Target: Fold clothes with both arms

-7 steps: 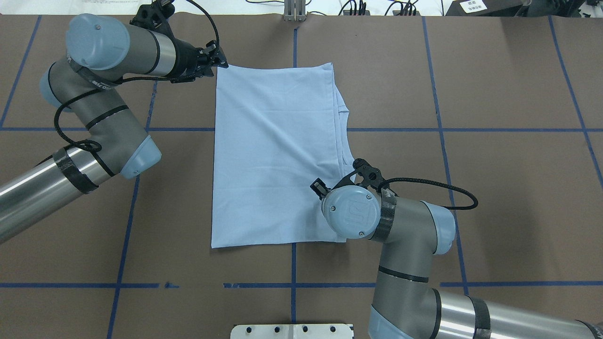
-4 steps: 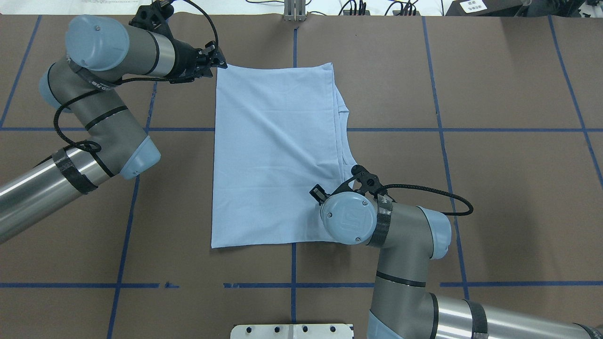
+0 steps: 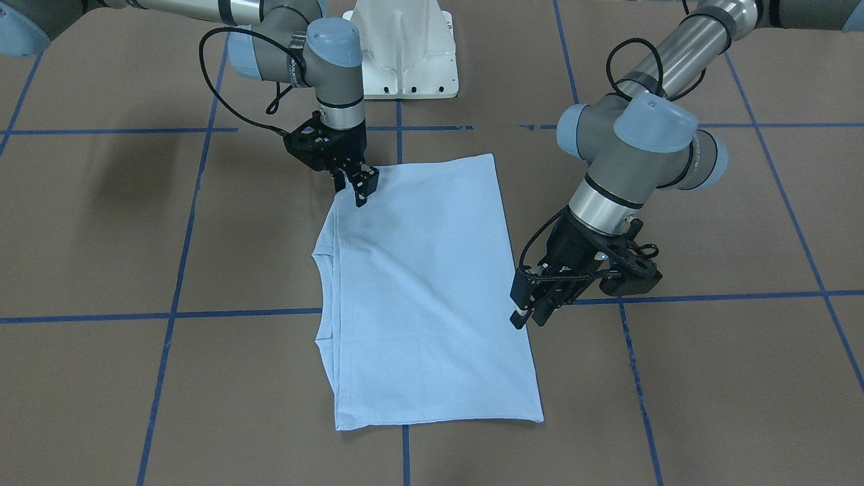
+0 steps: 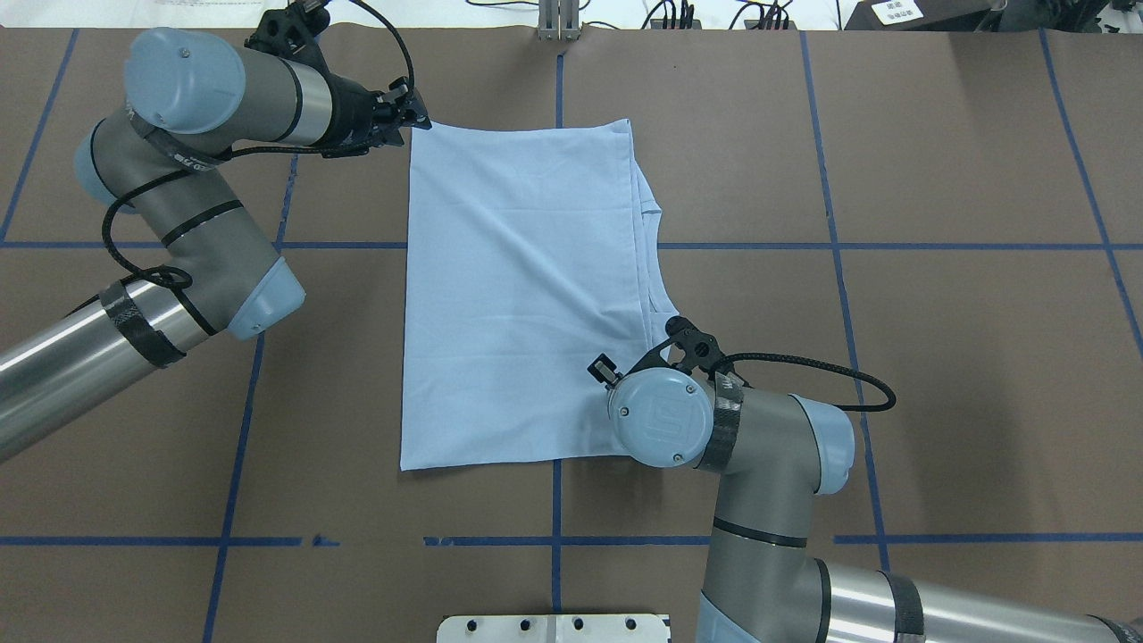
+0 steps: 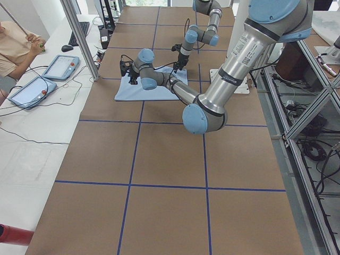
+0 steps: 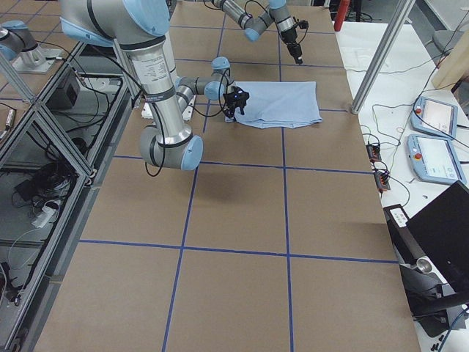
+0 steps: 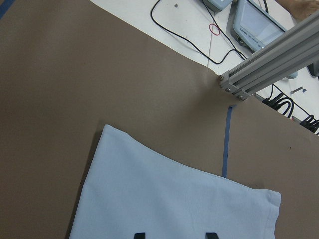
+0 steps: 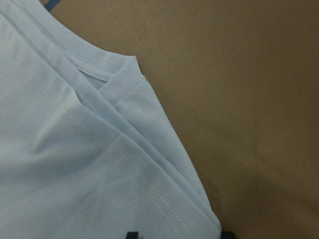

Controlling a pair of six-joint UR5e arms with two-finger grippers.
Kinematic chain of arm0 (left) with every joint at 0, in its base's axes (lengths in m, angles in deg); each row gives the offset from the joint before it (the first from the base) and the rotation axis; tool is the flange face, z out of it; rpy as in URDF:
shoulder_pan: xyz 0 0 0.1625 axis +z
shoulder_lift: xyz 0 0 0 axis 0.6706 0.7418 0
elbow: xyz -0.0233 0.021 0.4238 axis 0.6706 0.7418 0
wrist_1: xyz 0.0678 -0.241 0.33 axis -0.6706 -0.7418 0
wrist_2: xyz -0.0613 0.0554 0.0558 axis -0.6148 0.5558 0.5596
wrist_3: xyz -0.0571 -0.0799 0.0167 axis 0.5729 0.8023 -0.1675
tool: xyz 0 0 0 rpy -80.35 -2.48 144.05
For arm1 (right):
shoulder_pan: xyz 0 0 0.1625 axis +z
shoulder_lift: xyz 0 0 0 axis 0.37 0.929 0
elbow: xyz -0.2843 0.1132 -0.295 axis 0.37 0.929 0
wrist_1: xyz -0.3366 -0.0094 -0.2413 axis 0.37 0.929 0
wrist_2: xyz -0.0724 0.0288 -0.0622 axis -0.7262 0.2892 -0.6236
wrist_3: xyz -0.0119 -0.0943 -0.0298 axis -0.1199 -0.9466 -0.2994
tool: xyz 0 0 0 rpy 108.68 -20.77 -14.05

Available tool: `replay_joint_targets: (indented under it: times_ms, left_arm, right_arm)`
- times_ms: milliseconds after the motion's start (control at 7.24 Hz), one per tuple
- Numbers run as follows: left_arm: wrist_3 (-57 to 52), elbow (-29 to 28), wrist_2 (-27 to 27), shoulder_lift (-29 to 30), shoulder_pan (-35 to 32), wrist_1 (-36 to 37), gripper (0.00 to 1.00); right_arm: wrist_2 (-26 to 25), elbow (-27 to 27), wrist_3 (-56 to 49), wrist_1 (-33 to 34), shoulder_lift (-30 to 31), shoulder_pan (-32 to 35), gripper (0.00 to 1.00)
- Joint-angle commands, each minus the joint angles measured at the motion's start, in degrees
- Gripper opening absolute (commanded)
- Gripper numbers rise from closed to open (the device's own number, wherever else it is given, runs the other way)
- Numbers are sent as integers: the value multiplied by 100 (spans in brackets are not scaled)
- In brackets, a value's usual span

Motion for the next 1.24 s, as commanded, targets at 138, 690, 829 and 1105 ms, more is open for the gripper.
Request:
replay_joint_targets:
  times_ms: [138, 690, 829, 1105]
  left_arm:
    - [-2, -1, -4, 1, 0, 1, 50]
    - [7, -1, 5, -7, 0, 1, 51]
    - [7, -1, -4, -7, 0, 1, 51]
    - [7, 8, -4, 1, 0, 1, 51]
  right_arm:
    - [25, -38, -249, 3, -9, -31, 0]
    - [288, -125, -531, 12, 0, -31, 0]
    - [280, -178, -531, 12, 9, -31, 0]
    - [271, -196, -531, 38, 9, -39, 0]
